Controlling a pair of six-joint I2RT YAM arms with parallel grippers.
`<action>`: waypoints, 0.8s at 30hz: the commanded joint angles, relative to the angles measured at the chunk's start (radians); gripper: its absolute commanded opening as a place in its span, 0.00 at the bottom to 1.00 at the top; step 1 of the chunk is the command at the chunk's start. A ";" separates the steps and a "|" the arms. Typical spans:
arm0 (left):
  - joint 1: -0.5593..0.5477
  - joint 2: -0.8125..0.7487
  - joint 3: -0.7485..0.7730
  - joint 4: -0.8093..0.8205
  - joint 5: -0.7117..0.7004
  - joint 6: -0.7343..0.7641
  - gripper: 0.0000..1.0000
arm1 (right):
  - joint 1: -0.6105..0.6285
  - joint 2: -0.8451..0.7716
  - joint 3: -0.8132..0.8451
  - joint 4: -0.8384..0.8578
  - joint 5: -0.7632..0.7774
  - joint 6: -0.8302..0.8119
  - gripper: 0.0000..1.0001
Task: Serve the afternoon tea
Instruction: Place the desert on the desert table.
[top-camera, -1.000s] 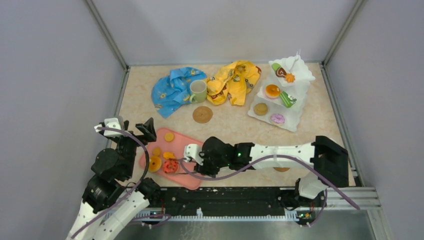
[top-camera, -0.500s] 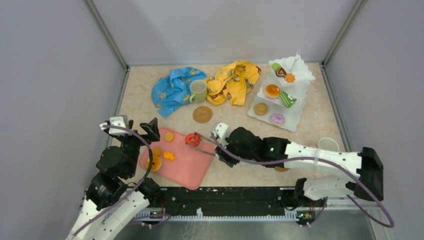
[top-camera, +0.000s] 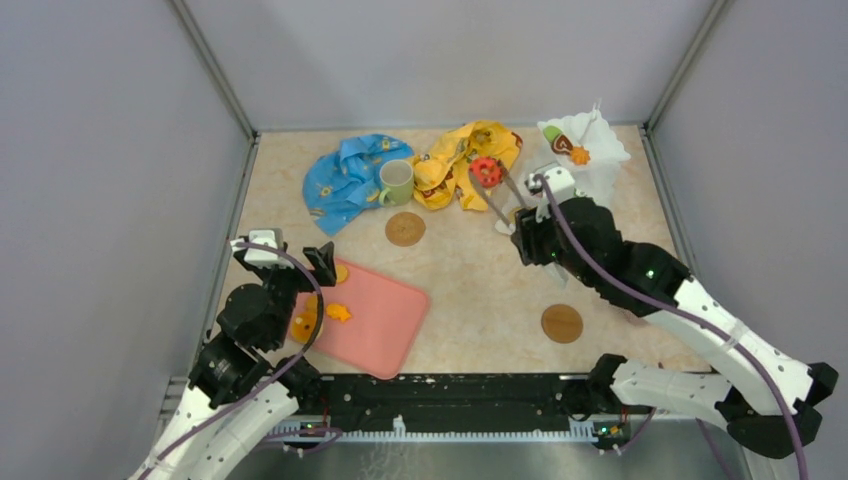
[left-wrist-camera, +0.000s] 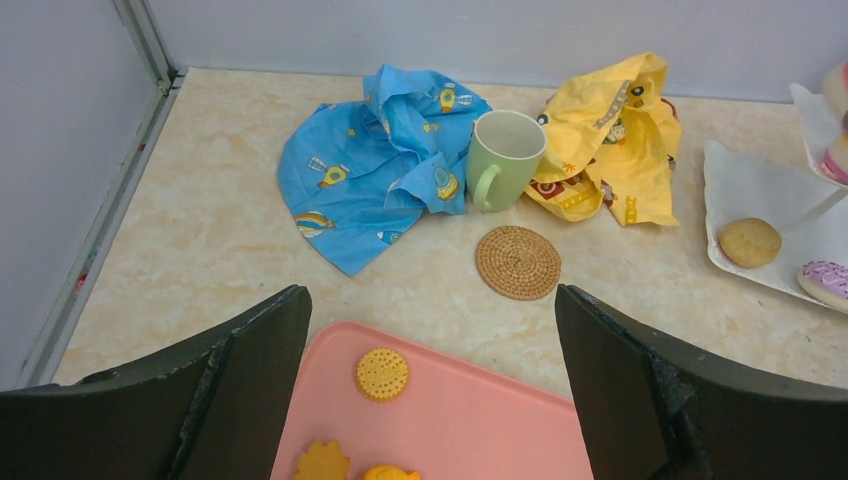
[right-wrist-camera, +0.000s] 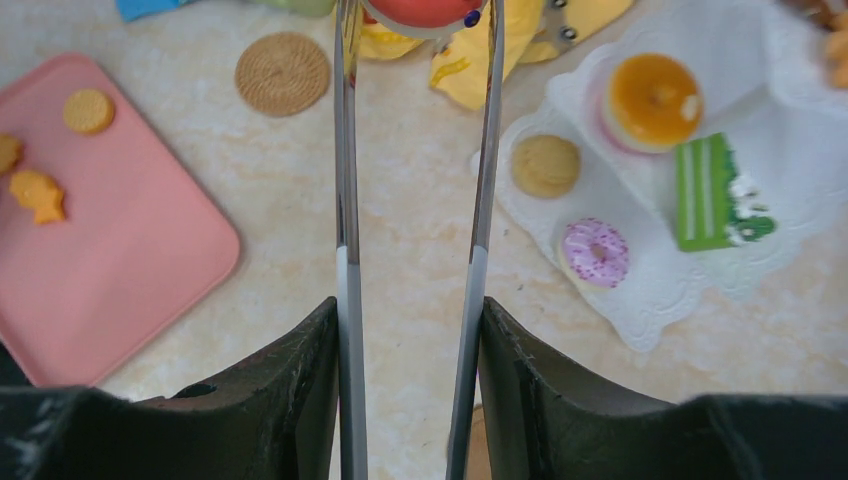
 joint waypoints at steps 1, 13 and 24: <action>0.003 0.005 0.000 0.032 0.023 -0.001 0.99 | -0.074 -0.012 0.140 -0.079 0.091 -0.031 0.35; 0.003 -0.009 -0.004 0.034 0.023 0.008 0.99 | -0.095 -0.017 0.328 -0.135 0.185 -0.080 0.35; 0.004 0.001 -0.009 0.047 0.036 0.015 0.99 | -0.095 -0.101 0.391 -0.182 0.291 -0.088 0.36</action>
